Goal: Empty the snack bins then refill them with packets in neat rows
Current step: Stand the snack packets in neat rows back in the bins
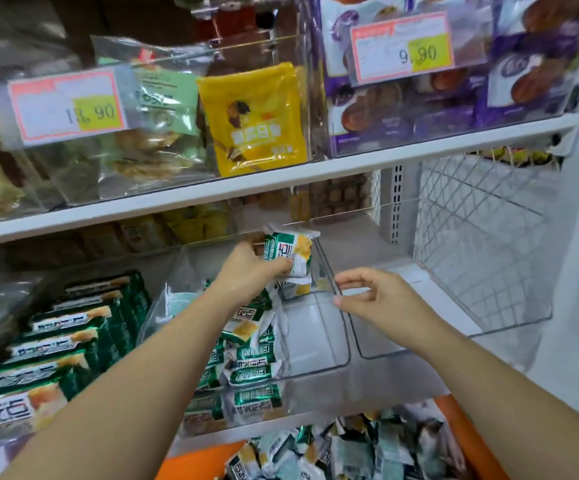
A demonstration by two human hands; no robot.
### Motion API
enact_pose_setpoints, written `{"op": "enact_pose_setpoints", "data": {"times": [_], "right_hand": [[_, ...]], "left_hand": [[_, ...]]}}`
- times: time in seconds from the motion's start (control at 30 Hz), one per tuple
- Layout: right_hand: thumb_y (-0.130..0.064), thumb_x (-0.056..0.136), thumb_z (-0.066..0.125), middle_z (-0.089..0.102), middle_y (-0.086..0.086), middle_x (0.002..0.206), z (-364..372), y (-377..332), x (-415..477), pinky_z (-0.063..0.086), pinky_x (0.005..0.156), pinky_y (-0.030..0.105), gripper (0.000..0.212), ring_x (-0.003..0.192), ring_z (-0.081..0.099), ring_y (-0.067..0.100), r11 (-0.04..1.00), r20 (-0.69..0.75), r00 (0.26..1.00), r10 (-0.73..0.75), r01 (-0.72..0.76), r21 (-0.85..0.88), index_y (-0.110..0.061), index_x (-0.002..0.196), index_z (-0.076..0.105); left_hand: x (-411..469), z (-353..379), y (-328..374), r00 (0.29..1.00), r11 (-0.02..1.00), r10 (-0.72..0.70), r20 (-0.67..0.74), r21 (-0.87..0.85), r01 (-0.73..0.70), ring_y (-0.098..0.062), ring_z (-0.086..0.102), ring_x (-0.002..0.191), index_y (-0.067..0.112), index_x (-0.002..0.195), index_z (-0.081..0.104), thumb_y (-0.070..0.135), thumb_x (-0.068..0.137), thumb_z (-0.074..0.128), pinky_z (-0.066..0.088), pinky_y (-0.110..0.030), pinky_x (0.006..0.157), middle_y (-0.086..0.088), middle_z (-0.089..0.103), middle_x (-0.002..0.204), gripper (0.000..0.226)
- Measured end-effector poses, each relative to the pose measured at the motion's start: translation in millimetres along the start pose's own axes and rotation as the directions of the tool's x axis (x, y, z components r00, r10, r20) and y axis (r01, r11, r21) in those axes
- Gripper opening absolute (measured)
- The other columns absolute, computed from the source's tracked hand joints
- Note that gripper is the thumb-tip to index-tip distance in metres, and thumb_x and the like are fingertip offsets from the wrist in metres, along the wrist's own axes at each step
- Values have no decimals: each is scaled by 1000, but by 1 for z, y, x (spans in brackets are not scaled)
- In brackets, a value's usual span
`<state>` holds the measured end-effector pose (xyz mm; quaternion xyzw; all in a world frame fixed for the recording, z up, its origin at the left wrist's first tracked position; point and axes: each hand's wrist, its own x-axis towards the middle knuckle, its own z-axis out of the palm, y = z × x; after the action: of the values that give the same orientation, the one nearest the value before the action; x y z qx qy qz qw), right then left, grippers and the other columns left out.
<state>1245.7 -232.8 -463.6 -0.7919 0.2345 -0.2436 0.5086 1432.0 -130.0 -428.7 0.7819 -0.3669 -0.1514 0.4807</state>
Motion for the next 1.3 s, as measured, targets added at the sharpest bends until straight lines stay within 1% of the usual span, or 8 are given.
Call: {"op": "enact_pose_setpoints", "data": {"times": [0.07,0.17,0.37,0.5,0.7,0.83,1.17,1.3], "right_hand": [[-24,81,74,66,-13,108,-3,2,3,50,69,14,23,76,64,1,999,15,1000,4,-5,34,-33,98,61],[-25,79,75,67,-16,102,-5,5,6,46,68,10,23,70,63,-4,998,32,999,8,-10,59,-35,95,62],[-27,78,76,66,-18,100,-7,10,9,41,61,2,24,65,60,-12,997,54,998,11,-15,78,-33,97,63],[-27,79,75,65,-18,102,-7,10,8,42,61,1,25,71,63,-9,996,59,998,16,-21,84,-32,99,62],[-29,80,73,65,-20,106,-6,9,4,43,63,0,30,74,64,-8,998,55,998,23,-26,62,-28,109,64],[-31,80,73,64,-20,108,-6,9,5,46,68,3,31,79,66,-5,998,58,998,29,-32,51,-31,110,64],[-30,80,72,66,-20,105,-4,11,5,46,69,9,26,75,65,-6,998,42,998,35,-38,56,-33,104,64],[-30,80,72,65,-20,104,-4,11,4,44,64,6,25,69,62,-10,998,35,999,28,-30,57,-32,104,64]], "left_hand": [[16,7,-9,998,1000,-21,56,1,21,-22,67,92,14,109,59,24,76,76,54,-42,88,-7,69,102,39],[33,12,-21,995,993,-43,89,109,33,-12,61,91,17,124,52,27,82,74,46,-24,70,-1,65,112,49],[46,15,-33,982,903,-67,178,430,-17,-15,50,85,11,130,43,26,86,71,40,-16,61,-5,51,113,54],[60,19,-36,957,806,-62,285,579,-120,-17,46,102,13,140,38,22,83,71,36,-23,80,-9,49,136,67],[72,43,-54,925,591,-3,379,748,-304,-30,51,116,23,146,35,15,83,67,46,-37,97,-11,42,133,71],[76,46,-67,950,642,66,304,716,-273,-27,52,114,18,134,48,17,83,71,45,-36,96,-10,49,130,57],[78,53,-61,976,466,32,214,861,-204,-27,46,118,33,129,50,35,84,68,38,-41,98,-4,49,128,49],[65,28,-51,966,682,5,260,706,-194,-23,52,110,30,131,51,41,84,69,44,-37,94,-4,51,129,52]]}}
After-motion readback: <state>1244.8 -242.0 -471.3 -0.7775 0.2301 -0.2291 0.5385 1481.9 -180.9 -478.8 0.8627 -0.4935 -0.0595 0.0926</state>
